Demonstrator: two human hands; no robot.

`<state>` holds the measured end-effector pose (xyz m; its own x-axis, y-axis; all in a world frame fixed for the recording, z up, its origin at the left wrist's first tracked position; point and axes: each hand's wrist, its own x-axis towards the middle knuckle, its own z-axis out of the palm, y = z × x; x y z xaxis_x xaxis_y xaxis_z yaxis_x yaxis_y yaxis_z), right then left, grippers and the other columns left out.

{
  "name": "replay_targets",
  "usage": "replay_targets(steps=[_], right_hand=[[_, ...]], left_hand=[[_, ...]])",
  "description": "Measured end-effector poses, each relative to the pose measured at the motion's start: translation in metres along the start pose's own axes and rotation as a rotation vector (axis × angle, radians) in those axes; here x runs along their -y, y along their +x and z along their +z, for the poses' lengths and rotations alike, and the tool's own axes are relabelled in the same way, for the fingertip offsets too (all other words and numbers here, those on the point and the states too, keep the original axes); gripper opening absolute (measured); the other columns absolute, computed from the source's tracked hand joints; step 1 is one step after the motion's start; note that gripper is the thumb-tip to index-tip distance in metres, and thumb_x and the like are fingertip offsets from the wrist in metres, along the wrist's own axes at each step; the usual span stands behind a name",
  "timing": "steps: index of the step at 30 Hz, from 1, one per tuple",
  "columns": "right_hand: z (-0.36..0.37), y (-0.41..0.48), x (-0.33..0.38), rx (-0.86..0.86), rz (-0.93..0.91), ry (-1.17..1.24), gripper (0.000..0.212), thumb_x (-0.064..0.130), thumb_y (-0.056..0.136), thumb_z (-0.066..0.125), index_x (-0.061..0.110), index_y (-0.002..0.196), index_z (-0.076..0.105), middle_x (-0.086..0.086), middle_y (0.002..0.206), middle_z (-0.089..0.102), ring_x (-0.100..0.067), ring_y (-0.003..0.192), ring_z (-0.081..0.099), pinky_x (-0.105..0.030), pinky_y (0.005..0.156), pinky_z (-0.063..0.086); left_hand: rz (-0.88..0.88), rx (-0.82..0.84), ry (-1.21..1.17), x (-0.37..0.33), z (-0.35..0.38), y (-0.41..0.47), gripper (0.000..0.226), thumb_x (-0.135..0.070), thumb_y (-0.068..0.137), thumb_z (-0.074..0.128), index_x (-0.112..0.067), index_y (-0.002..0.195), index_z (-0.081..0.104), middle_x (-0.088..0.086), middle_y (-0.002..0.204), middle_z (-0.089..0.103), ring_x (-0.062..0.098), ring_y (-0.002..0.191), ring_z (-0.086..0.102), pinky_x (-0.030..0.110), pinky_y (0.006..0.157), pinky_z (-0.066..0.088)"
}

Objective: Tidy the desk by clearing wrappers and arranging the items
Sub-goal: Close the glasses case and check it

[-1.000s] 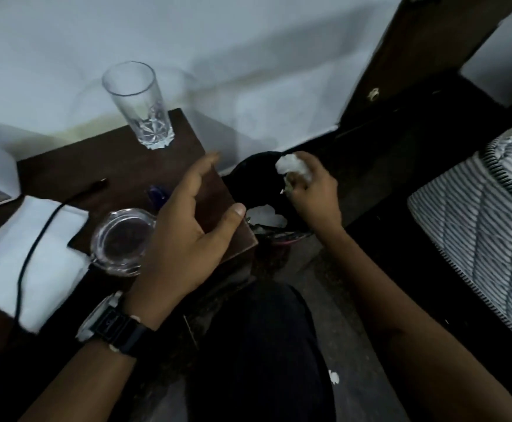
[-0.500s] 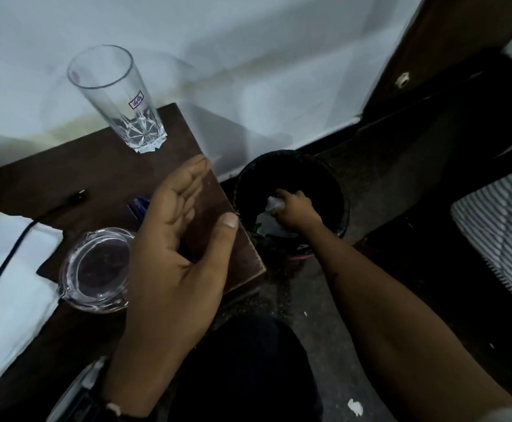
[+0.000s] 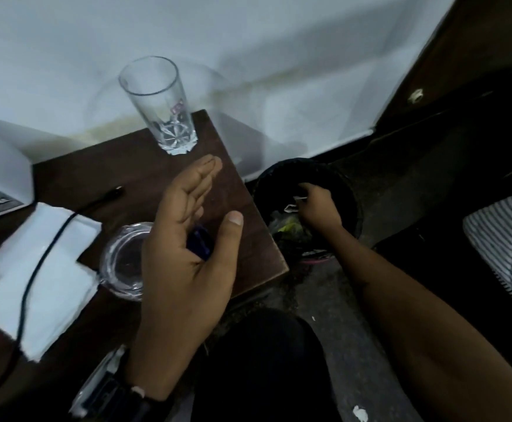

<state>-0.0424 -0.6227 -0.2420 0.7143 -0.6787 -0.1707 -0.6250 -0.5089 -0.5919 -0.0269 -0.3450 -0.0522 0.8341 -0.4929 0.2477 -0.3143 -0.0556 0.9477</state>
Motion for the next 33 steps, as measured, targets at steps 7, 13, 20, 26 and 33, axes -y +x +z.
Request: replay_targets(steps=[7,13,20,26,33], right_hand=[[-0.029,-0.045,0.060,-0.263,-0.098,0.183,0.027,0.012,0.097,0.064,0.006,0.122,0.072,-0.015,0.109,0.078,-0.025,0.104,0.073,-0.024,0.090,0.051],[-0.061,-0.083,0.138,-0.368,-0.147,0.305,0.023,0.020,0.100,0.065,0.013,0.120,0.074,-0.007,0.108,0.077,-0.017,0.094,0.072,-0.022,0.082,0.055],[-0.072,-0.146,0.232,-0.387,-0.336,0.317,0.017,0.014,0.096,0.068,0.015,0.111,0.076,0.011,0.090,0.074,0.001,0.076,0.069,-0.012,0.075,0.054],[-0.048,-0.213,0.308,-0.221,-0.461,0.329,0.023,0.006,0.095,0.068,0.017,0.114,0.075,0.008,0.096,0.077,0.002,0.086,0.072,-0.006,0.082,0.053],[0.017,-0.262,0.406,-0.058,-0.620,0.310,0.021,0.005,0.094,0.068,0.013,0.112,0.076,0.005,0.098,0.079,0.002,0.087,0.073,-0.007,0.076,0.054]], left_hand=[[-0.031,-0.088,0.035,-0.005,-0.045,0.005,0.052,-0.007,0.096,0.069,-0.020,0.144,0.054,-0.009,0.147,0.063,0.003,0.139,0.055,0.029,0.115,0.046],[-0.031,-0.164,0.039,-0.009,-0.091,0.005,0.052,0.000,0.095,0.069,-0.018,0.141,0.055,-0.004,0.145,0.064,0.010,0.137,0.058,0.044,0.118,0.045],[0.023,-0.193,0.147,-0.006,-0.168,-0.008,0.048,-0.017,0.094,0.068,-0.028,0.140,0.056,-0.018,0.142,0.064,-0.001,0.136,0.056,0.028,0.117,0.043],[-0.026,-0.309,0.173,-0.007,-0.245,-0.028,0.049,-0.027,0.092,0.068,-0.040,0.138,0.055,-0.024,0.138,0.064,-0.004,0.132,0.058,0.039,0.110,0.053],[-0.051,-0.354,0.240,-0.011,-0.331,-0.065,0.053,-0.010,0.094,0.070,-0.016,0.144,0.055,-0.008,0.139,0.063,0.011,0.132,0.061,0.031,0.114,0.046]])
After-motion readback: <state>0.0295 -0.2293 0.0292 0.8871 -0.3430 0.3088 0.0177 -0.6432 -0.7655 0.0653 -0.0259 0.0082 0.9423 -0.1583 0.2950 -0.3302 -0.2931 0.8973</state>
